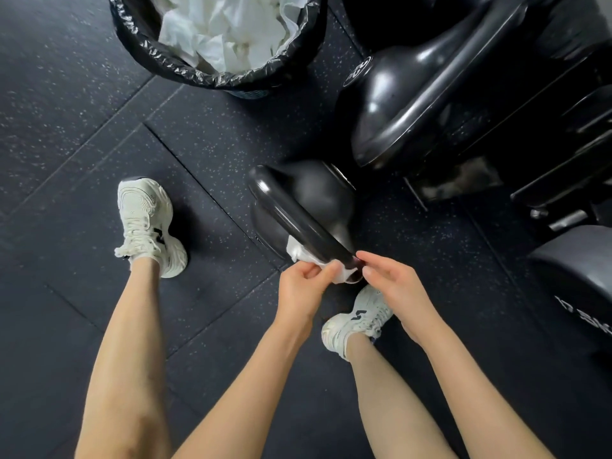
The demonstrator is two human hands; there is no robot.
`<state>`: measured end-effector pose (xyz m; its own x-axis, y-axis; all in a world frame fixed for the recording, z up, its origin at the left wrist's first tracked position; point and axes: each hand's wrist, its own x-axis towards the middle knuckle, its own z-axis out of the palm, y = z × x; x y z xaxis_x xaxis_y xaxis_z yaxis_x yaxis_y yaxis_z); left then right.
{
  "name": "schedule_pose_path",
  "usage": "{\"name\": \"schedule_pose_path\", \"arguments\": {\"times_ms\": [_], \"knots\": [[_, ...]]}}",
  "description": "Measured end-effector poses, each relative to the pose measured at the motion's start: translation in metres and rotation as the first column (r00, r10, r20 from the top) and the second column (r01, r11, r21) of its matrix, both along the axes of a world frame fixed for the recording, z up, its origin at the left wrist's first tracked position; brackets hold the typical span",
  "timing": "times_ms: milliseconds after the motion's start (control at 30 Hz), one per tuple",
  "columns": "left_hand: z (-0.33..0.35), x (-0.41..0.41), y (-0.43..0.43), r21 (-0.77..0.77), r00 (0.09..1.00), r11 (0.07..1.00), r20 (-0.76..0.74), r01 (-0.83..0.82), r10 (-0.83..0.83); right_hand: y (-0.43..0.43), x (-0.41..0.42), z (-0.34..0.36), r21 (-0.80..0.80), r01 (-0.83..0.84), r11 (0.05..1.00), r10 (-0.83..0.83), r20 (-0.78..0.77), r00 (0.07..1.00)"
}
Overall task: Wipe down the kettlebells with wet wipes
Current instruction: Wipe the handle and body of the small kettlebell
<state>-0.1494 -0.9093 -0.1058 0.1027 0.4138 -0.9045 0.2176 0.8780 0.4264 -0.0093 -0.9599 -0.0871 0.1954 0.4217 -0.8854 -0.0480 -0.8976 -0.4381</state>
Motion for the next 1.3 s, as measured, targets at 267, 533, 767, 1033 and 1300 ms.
{"name": "schedule_pose_path", "arguments": {"times_ms": [267,533,767,1033,1300], "knots": [[-0.007,-0.014,0.053,0.119,0.943,0.948,-0.12,-0.296,0.31,-0.003,-0.016,0.002,-0.019,0.06,0.998,-0.057,0.112,0.992],[-0.011,-0.06,0.14,0.34,0.767,0.75,-0.549,0.567,-0.331,0.04,-0.026,0.01,0.035,0.024,0.999,-0.031,0.237,0.971],[-0.036,-0.03,0.208,0.016,0.274,0.296,-0.428,0.955,-0.861,0.075,-0.035,-0.009,0.04,0.001,0.999,-0.01,0.224,0.975],[-0.07,0.023,0.224,-0.228,-0.082,-0.038,-0.187,0.973,-0.979,0.074,-0.024,-0.009,-0.036,0.019,0.999,-0.01,0.245,0.969],[-0.022,0.038,0.221,-0.219,-0.473,-0.42,-0.341,0.881,-0.813,0.065,-0.016,0.01,-0.026,0.009,1.0,-0.001,0.294,0.956]]}}
